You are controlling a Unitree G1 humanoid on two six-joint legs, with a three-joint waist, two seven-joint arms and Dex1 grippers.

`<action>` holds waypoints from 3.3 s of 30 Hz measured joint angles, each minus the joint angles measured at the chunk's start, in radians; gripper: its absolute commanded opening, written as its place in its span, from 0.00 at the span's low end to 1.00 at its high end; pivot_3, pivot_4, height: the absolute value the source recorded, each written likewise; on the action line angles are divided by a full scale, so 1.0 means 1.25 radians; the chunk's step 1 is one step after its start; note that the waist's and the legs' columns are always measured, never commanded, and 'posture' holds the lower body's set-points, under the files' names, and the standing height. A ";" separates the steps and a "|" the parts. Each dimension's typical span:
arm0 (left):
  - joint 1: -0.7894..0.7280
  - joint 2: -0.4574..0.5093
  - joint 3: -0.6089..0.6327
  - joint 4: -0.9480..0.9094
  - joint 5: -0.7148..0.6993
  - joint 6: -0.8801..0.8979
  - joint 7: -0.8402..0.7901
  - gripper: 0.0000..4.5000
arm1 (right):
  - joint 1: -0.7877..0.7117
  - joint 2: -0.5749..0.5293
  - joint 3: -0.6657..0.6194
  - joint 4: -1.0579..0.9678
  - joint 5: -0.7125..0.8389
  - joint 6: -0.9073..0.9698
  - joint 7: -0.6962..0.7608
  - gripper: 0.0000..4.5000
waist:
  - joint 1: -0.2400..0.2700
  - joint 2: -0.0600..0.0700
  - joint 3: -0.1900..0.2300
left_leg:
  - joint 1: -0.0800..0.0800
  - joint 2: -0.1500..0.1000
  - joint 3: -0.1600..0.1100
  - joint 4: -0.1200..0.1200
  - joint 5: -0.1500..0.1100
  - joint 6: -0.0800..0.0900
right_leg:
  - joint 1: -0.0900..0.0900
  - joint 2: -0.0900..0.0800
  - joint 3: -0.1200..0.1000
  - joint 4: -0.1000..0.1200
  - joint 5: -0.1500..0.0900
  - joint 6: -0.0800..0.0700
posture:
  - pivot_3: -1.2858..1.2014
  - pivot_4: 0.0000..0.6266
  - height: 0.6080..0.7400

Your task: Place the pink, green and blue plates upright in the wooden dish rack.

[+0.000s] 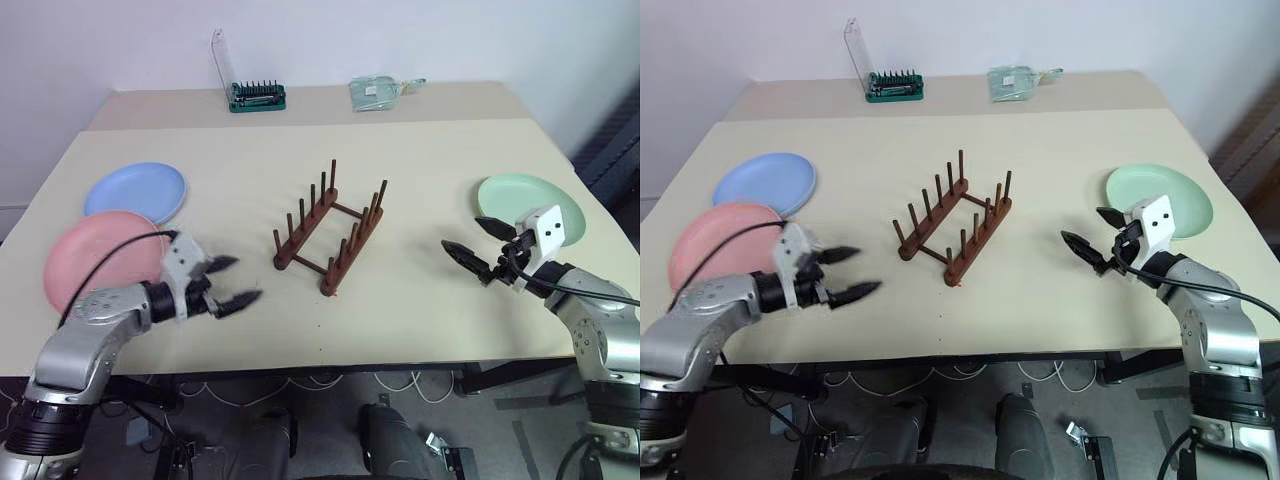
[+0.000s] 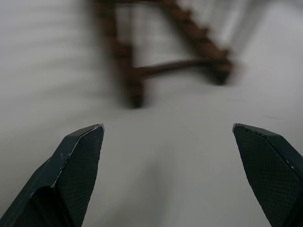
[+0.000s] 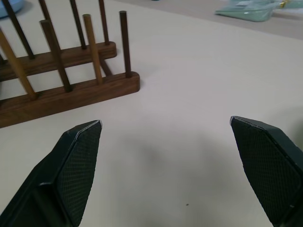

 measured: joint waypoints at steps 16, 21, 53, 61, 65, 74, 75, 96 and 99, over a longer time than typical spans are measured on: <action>-0.085 -0.297 -0.256 0.057 0.232 0.002 0.256 1.00 | 0.088 -0.002 -0.048 -0.007 0.013 -0.026 0.005 0.98 | 0.002 0.001 -0.001 | 0.001 0.000 0.000 0.002 0.000 0.001 | 0.002 0.000 0.000 0.000 0.000 0.000 | 0.52 0.24 1.00; -0.097 -0.376 -0.256 0.074 0.267 0.033 0.366 0.94 | 0.091 -0.001 -0.048 -0.019 0.013 -0.026 -0.012 1.00 | 0.003 0.002 -0.001 | 0.001 0.000 0.000 0.005 -0.001 0.001 | 0.004 0.000 0.000 0.000 0.000 0.001 | 0.52 0.24 1.00; -0.265 -0.240 -0.258 0.450 0.239 -0.388 -0.140 0.17 | 0.176 -0.022 -0.031 -0.094 0.014 0.018 0.015 1.00 | 0.002 0.006 -0.003 | 0.000 -0.001 0.000 0.008 -0.003 0.005 | 0.006 0.000 0.000 -0.001 -0.001 0.001 | 0.52 0.24 1.00; -0.295 -0.259 -0.258 0.518 0.259 -0.442 -0.163 0.17 | 0.183 -0.022 -0.032 -0.100 0.014 0.018 0.010 1.00 | 0.002 0.006 -0.003 | 0.001 -0.001 0.000 0.009 -0.003 0.005 | 0.006 0.000 0.000 -0.001 -0.001 0.002 | 0.52 0.24 1.00; -0.275 -0.237 -0.251 0.497 0.251 -0.419 -0.179 0.60 | 0.218 -0.031 -0.036 -0.135 0.012 0.019 0.006 1.00 | 0.001 0.006 -0.004 | 0.001 -0.001 0.000 0.008 -0.004 0.006 | 0.006 0.000 0.000 -0.001 -0.001 0.002 | 0.52 0.24 1.00; -0.124 -0.173 -0.180 0.322 0.201 -0.311 -0.125 0.92 | 0.237 -0.052 -0.033 -0.166 0.008 0.044 -0.003 1.00 | 0.001 0.009 -0.005 | 0.002 0.000 0.000 0.009 -0.004 0.007 | 0.007 0.000 0.000 0.000 -0.002 0.002 | 0.52 0.24 1.00; -0.118 -0.172 -0.176 0.312 0.196 -0.298 -0.122 0.96 | 0.231 -0.052 -0.029 -0.167 0.007 0.046 -0.004 1.00 | 0.002 0.009 -0.005 | 0.002 0.000 0.000 0.009 -0.004 0.007 | 0.007 0.000 0.000 -0.001 -0.002 0.002 | 0.52 0.24 1.00; -0.031 -0.217 -0.235 0.129 0.175 -0.142 -0.032 0.11 | 0.201 -0.076 0.164 -0.272 -0.051 0.131 -0.005 0.01 | 0.018 0.010 -0.006 | 0.001 -0.001 0.000 0.010 -0.006 0.009 | 0.007 -0.001 0.000 -0.002 -0.003 0.002 | 0.52 0.24 1.00; -0.052 -0.247 -0.242 0.152 0.196 -0.156 0.009 0.11 | 0.168 -0.046 0.211 -0.239 -0.098 0.125 -0.041 0.01 | 0.021 0.010 -0.006 | 0.001 -0.001 0.000 0.011 -0.006 0.009 | 0.007 -0.001 0.000 -0.002 -0.003 0.002 | 0.52 0.24 1.00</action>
